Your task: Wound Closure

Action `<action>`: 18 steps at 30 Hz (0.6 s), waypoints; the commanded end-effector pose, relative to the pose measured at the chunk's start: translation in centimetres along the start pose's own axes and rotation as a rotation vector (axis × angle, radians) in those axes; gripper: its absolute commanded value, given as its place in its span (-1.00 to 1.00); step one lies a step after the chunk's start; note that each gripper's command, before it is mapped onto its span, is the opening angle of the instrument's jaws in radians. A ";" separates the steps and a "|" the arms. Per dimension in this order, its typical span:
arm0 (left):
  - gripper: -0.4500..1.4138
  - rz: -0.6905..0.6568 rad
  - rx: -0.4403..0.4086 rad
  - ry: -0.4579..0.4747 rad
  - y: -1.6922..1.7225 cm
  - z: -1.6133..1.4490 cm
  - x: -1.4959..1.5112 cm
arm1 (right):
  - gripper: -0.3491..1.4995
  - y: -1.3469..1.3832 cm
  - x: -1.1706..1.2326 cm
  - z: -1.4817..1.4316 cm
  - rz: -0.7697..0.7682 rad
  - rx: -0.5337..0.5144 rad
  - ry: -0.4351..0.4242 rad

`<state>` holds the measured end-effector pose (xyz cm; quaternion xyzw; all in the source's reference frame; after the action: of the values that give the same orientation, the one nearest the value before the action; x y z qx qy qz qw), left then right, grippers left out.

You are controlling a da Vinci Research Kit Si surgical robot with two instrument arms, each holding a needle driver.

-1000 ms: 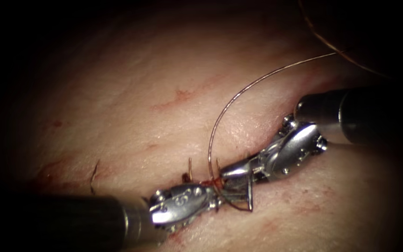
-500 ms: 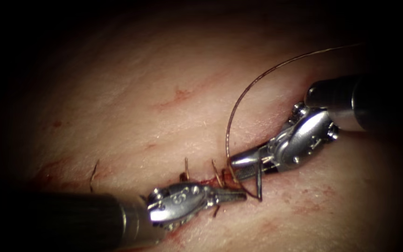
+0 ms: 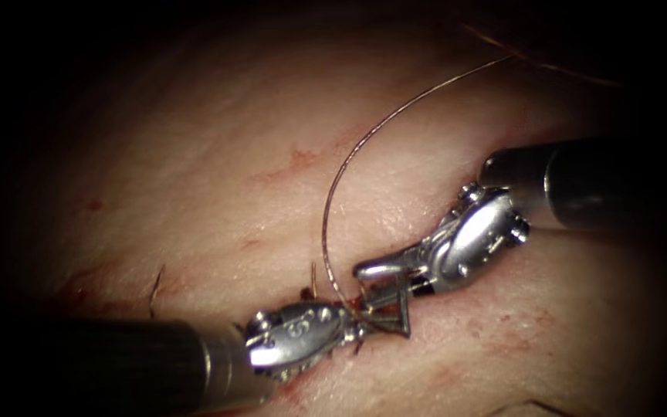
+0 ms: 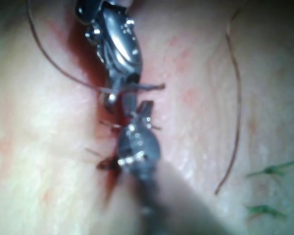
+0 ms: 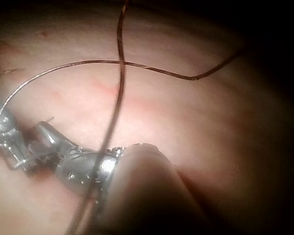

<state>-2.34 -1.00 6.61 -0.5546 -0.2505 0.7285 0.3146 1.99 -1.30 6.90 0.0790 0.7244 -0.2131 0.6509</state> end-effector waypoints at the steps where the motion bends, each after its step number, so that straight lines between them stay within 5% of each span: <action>1: -0.50 -0.002 -0.002 0.000 0.01 0.07 -0.06 | -1.00 -0.03 -0.12 -0.01 0.057 -0.013 -0.019; 11: -0.50 -0.009 0.001 -0.003 0.01 0.06 -0.06 | -1.00 -0.01 -0.16 -0.05 0.311 -0.067 -0.030; 18: -0.50 -0.011 0.003 -0.003 0.00 0.05 -0.04 | -1.00 -0.08 -0.16 -0.03 0.330 -0.053 -0.022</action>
<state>-2.32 -0.97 6.59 -0.5520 -0.2513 0.7283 0.3189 1.89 -1.28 7.01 0.1767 0.6988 -0.0851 0.6879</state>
